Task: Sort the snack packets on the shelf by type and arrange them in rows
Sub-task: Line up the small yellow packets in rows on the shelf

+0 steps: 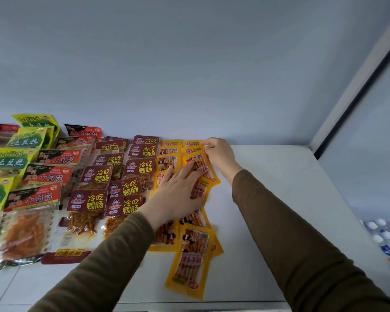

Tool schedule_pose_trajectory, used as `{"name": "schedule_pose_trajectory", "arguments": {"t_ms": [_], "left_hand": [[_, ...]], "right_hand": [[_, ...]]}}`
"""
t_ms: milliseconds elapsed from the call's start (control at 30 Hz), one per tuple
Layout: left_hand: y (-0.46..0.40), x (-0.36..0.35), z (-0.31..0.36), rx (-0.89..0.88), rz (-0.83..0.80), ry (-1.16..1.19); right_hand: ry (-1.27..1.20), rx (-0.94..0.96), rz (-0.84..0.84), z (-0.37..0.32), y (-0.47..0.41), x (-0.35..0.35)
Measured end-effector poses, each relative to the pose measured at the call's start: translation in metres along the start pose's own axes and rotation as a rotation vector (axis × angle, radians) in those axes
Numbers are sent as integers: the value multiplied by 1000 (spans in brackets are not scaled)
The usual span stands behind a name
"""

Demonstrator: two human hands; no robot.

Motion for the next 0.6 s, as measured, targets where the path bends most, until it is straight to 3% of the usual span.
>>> {"name": "schedule_pose_trajectory", "arguments": {"t_ms": [167, 367, 600], "left_hand": [[15, 10, -14, 12, 154, 15], [30, -7, -28, 58, 67, -38], [33, -5, -16, 80, 106, -41]], "right_hand": [[93, -5, 57, 18, 24, 19], [125, -3, -90, 22, 57, 10], [283, 57, 8, 13, 74, 23]]}}
Point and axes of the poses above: each hand's wrist, its own y-axis away from the middle knuckle, its own x-axis out of the back of the hand, z = x × y, the point moved 7 cm from there along -y, towards the middle knuckle, and after that the axes turned 8 degrees about -x, right-handed, at the moved point
